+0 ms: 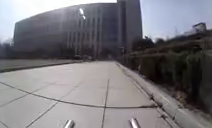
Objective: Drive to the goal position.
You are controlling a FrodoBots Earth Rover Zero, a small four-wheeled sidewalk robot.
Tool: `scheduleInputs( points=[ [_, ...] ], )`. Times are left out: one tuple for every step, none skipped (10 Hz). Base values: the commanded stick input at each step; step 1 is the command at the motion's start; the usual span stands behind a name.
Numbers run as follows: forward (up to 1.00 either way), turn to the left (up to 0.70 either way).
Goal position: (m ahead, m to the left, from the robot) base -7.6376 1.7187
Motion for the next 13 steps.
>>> scheduleInputs(
  points=[
    [0.70, 0.27],
    [0.70, 0.27],
    [0.70, 0.27],
    [0.70, 0.27],
    [0.70, 0.27],
    [0.70, 0.27],
    [0.70, 0.27],
    [0.70, 0.27],
    [0.70, 0.27],
    [0.70, 0.27],
    [0.70, 0.27],
    [0.70, 0.27],
    [0.70, 0.27]
  ],
)
